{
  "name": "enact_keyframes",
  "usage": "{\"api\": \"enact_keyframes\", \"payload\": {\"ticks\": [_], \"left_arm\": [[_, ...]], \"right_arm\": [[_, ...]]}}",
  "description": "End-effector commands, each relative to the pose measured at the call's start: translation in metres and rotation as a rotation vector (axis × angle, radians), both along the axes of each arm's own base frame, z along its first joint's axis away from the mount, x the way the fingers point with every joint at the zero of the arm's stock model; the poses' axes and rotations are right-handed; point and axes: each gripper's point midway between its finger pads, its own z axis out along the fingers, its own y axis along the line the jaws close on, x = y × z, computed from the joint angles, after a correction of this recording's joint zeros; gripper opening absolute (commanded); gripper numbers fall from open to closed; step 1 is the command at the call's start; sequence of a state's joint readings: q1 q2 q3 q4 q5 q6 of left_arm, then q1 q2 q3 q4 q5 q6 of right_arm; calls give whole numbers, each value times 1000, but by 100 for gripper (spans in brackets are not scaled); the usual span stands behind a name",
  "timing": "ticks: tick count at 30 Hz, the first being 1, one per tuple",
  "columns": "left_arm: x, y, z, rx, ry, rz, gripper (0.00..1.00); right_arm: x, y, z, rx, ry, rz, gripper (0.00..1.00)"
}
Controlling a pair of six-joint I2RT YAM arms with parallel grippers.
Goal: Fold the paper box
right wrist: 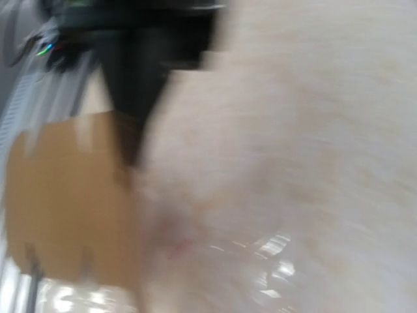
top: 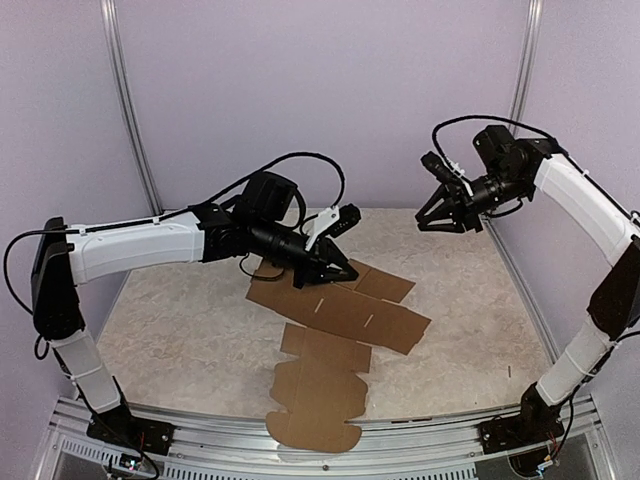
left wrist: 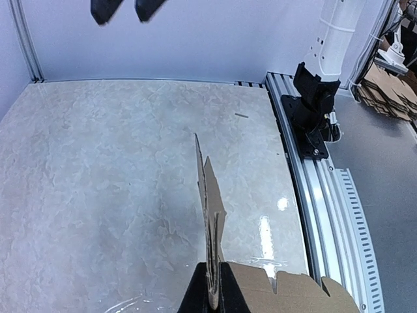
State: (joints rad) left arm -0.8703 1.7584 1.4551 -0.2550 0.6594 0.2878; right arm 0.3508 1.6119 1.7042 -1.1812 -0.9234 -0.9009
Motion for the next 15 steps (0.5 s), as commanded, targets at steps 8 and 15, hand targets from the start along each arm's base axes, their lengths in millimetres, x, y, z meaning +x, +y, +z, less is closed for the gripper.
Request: {"api": "enact_keyframes", "payload": {"ticks": [8, 15], "left_arm": [[-6, 16, 41, -124, -48, 69, 0], [4, 18, 43, -146, -58, 133, 0]], "right_arm": [[53, -19, -42, -26, 18, -295, 28], [20, 0, -44, -51, 1, -178, 30]]}}
